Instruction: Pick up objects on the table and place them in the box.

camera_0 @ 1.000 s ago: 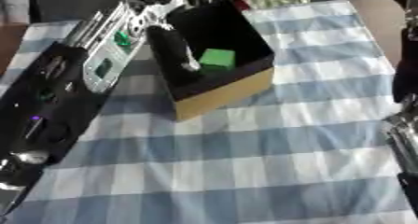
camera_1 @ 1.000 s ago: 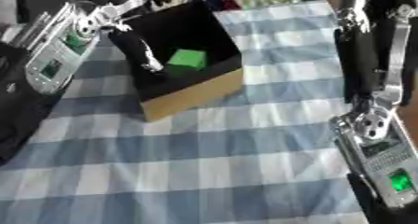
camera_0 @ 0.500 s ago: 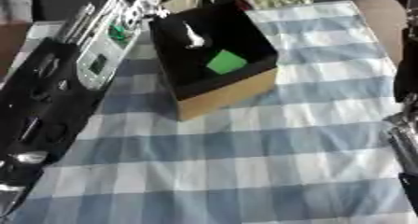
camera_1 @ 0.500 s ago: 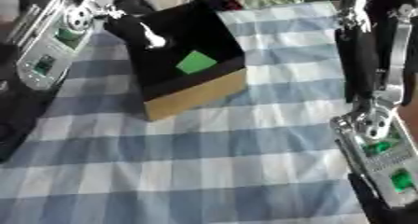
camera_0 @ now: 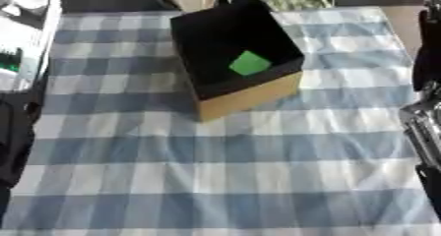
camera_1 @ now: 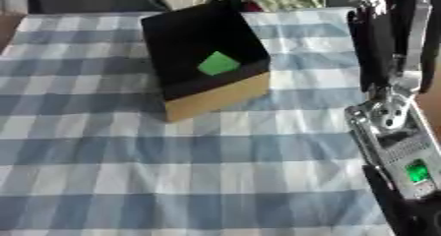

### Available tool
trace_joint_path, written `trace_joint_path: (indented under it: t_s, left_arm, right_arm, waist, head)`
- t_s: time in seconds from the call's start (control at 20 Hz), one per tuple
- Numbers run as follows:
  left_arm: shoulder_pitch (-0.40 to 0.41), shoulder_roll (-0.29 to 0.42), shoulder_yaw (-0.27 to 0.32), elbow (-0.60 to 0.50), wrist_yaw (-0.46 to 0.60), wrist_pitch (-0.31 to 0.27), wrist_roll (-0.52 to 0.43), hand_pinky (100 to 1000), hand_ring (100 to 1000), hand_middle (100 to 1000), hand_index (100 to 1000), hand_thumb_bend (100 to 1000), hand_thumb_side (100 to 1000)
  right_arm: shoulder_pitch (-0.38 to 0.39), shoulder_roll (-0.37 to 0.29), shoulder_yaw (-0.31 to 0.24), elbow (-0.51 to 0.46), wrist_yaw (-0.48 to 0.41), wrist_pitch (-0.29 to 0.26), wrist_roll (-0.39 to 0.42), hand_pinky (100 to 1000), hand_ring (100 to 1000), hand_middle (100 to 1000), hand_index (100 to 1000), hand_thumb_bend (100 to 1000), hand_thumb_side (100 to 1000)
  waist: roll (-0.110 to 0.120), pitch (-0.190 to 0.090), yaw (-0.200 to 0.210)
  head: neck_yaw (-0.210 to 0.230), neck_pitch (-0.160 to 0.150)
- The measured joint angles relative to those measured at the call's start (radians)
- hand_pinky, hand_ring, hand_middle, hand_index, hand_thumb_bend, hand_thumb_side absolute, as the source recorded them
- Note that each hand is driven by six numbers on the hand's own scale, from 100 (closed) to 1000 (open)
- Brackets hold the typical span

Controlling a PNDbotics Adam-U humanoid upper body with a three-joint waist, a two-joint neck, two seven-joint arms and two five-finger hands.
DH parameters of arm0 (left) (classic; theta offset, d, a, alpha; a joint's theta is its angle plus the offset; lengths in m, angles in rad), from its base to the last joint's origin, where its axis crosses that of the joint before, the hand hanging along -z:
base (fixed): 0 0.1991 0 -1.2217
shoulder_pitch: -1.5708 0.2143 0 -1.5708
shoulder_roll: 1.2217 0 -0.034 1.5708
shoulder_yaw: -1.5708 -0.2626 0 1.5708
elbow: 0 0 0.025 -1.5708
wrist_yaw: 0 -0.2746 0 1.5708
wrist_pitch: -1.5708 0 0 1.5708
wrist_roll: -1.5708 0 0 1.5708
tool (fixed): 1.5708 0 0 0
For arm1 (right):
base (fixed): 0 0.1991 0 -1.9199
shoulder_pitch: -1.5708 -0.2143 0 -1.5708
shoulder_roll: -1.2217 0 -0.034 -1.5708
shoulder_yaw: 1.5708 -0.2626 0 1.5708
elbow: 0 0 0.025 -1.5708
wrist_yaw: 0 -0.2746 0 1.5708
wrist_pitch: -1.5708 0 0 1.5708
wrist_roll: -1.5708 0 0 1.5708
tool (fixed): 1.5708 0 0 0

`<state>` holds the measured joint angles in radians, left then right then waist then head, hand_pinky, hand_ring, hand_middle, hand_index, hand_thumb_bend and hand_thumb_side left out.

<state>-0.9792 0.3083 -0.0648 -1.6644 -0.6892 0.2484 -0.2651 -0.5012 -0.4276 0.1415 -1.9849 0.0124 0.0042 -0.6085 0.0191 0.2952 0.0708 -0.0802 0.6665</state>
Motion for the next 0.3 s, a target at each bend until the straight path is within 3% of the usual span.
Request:
trace_joint_path:
  t_s: [0.3]
  left_arm:
    - [0.146,-0.029,0.05,-0.147,0.091,-0.005,0.091,887,811,722,972,258,571]
  right_arm:
    - [-0.018,-0.01,-0.002,0.0,0.02,0.019,0.015,862,810,719,809,100,570]
  waist:
    - [-0.01,-0.007,0.01]
  head:
    - [-0.024,0.009]
